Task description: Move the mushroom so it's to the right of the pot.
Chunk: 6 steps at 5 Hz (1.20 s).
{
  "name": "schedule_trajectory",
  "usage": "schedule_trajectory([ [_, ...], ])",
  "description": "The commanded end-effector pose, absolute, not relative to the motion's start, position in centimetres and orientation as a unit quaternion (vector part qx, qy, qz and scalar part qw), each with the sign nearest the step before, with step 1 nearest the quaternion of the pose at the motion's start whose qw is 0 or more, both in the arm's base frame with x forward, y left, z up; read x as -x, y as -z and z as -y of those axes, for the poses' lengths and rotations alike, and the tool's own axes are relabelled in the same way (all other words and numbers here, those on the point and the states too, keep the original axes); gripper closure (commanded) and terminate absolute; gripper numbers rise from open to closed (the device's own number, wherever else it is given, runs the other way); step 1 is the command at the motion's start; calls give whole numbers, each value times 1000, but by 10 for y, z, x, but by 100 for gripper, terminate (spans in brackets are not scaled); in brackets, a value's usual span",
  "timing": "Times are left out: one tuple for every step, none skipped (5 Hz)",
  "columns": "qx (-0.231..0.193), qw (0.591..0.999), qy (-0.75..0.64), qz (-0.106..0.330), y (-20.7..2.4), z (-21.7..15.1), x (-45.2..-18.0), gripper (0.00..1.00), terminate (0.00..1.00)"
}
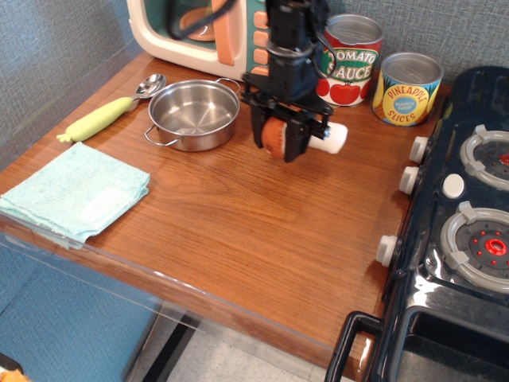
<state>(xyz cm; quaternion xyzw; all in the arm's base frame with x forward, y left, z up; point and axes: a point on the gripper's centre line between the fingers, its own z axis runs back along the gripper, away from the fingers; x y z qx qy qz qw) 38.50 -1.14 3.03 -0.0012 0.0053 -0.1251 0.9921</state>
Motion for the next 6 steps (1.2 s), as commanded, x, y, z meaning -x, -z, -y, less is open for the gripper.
schedule_trajectory([
  [-16,989,137,53,-67,3,-392,0,0],
  [-9,987,136,89,-95,0,-392,0,0],
  [-2,985,127,117,-117,-4,-390,0,0],
  [-7,985,123,121,-123,-7,-387,0,0],
  [-7,985,123,121,-123,-7,-387,0,0],
  [-7,985,123,121,-123,-7,-387,0,100],
])
